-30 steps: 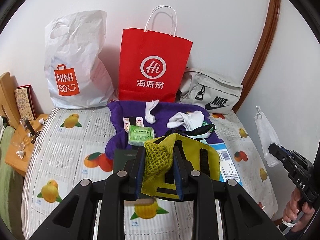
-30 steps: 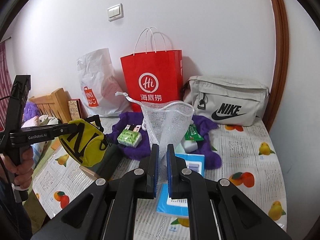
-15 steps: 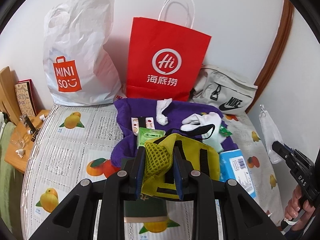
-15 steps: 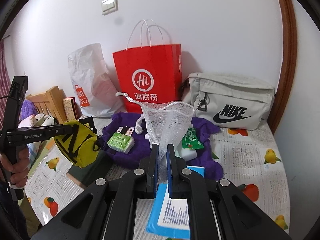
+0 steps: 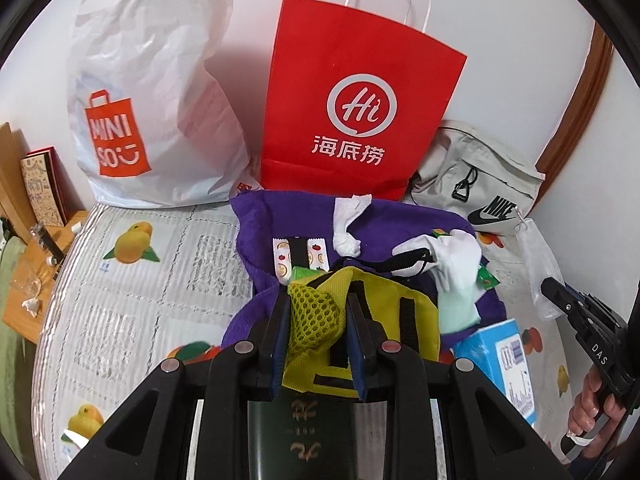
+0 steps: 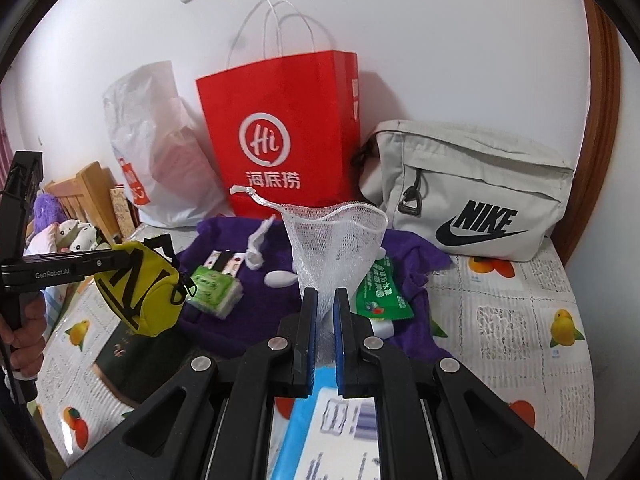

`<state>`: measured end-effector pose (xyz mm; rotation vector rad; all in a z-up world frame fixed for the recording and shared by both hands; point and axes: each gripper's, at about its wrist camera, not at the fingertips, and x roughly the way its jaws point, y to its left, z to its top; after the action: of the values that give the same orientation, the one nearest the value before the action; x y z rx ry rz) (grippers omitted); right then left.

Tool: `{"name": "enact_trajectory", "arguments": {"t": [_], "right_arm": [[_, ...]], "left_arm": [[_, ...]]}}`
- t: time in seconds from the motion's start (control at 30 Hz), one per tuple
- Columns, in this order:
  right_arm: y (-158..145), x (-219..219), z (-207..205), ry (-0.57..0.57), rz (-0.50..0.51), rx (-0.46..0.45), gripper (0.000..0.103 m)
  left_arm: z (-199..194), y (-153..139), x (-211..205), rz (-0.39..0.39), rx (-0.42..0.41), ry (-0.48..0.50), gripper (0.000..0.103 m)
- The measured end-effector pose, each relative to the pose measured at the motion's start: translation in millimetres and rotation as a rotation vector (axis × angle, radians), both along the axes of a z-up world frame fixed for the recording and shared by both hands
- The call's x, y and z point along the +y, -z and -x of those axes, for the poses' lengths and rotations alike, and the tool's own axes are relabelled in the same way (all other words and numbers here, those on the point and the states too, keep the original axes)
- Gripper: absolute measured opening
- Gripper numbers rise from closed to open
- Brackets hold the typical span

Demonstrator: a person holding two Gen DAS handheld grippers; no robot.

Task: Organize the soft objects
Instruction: 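Lower the yellow bag and mesh net onto the purple towel and open both tools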

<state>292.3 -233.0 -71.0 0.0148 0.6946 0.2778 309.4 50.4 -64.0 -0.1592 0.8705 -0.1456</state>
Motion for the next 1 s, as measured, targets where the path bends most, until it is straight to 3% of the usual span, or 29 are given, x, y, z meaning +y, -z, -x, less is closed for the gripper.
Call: {"name": "enact_trajectory", "arguments": {"t": [0.43,1.0], "right_arm": [[27.3,-5.4,-53.9,0.026,0.047,0.05,0.008],[59.9,12.1,-106.6,-0.05,0.04,0.142,0.01]], "left_arm": [[-52.3,21.4,-2.0,-0.017,0.025,-0.004,0.025],[-104.5,52.1,-3.4,0.005,0.076,-0.045,0.025]]}}
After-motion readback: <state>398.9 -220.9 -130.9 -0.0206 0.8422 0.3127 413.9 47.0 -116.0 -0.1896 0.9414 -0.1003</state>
